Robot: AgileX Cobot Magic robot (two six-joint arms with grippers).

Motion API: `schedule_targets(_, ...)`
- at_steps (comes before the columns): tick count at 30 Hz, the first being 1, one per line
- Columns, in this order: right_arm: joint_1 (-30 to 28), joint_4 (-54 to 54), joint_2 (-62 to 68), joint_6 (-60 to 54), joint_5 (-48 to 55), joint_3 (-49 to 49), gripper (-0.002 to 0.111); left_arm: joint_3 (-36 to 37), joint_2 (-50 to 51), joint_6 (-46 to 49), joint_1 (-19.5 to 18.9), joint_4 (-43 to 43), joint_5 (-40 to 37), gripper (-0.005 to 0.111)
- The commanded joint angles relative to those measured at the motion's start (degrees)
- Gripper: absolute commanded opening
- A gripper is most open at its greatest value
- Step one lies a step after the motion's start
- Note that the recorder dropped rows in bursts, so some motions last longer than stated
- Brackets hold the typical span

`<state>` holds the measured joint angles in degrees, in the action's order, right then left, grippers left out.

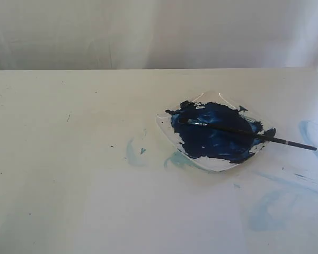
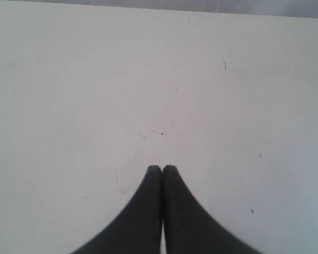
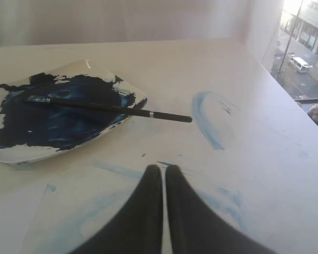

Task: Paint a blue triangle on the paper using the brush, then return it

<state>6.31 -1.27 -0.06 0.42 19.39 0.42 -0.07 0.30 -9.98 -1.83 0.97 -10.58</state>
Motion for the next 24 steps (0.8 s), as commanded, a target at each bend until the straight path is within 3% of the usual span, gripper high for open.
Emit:
schedule_targets(1, -0.2, -0.2, 0.1, 0.0, -0.1, -0.4, 0.003, 0.1, -0.3, -0.4, 0.5, 0.0, 0.3, 0.0)
schedule_targets(24, -0.2, -4.3, 0.1, -3.2, -0.6, -0.4, 0.003, 0.1, -0.3, -0.4, 0.5, 0.0, 0.3, 0.0)
